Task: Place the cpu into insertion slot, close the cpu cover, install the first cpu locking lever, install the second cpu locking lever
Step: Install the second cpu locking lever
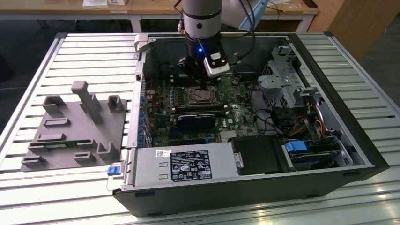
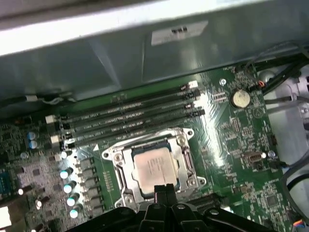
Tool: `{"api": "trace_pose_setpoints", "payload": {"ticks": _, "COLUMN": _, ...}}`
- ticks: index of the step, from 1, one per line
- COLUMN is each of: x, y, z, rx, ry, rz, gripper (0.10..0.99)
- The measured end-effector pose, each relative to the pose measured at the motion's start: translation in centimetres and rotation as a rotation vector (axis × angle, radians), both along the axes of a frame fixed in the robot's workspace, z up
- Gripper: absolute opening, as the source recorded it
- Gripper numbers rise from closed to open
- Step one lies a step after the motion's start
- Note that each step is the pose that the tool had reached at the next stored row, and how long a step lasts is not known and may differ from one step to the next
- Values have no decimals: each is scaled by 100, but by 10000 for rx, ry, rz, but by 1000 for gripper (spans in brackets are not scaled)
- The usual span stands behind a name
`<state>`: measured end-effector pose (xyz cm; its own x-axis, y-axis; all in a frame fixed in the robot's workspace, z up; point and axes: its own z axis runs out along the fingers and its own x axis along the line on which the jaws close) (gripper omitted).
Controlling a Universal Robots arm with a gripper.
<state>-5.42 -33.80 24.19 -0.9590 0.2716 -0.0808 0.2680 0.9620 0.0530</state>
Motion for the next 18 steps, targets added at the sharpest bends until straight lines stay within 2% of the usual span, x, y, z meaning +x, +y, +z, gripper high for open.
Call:
{"api": "trace_pose_setpoints", "payload": {"ticks": 9, "x": 0, "y": -158, "z": 0, "rx": 1, "ry": -1, "rz": 0, "gripper": 106}}
{"api": "trace_pose_setpoints", "payload": {"ticks": 14, "x": 0, "y": -222, "z": 0, "rx": 0, "ry": 1, "rz": 0, "gripper": 106}}
{"api": "trace_pose_setpoints", "payload": {"ticks": 15, "x": 0, "y": -233, "z": -1, "rx": 0, "ry": 16, "rz": 0, "gripper": 106}}
{"api": "trace_pose_setpoints", "payload": {"ticks": 16, "x": 0, "y": -243, "z": -3, "rx": 1, "ry": 82, "rz": -1, "gripper": 106}}
{"api": "trace_pose_setpoints", "payload": {"ticks": 18, "x": 4, "y": -257, "z": -8, "rx": 2, "ry": 344, "rz": 0, "gripper": 106}}
